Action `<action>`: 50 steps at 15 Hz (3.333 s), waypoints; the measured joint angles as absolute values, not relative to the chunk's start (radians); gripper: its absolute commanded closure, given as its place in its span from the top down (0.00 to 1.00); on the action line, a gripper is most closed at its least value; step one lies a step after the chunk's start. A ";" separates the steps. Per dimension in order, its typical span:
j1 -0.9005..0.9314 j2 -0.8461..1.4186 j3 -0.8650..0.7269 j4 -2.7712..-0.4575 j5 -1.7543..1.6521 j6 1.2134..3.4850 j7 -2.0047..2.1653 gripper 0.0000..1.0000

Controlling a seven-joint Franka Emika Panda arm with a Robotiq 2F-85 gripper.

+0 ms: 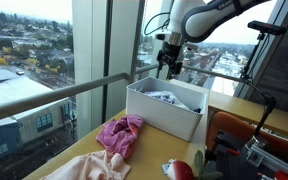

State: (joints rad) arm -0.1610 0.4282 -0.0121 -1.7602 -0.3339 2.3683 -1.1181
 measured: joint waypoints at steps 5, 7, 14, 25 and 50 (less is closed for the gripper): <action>-0.144 0.355 -0.005 -1.742 -0.307 2.342 -1.133 1.00; -0.136 0.341 0.006 -1.745 -0.285 2.340 -1.143 1.00; -0.049 0.335 0.099 -1.830 -0.170 2.340 -1.146 1.00; 0.027 0.475 0.147 -1.856 -0.130 2.341 -1.119 1.00; 0.092 0.734 0.159 -1.657 -0.158 2.340 -1.020 0.01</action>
State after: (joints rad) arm 0.0917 0.7337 0.1591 -1.6566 -0.1582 2.3397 -1.0203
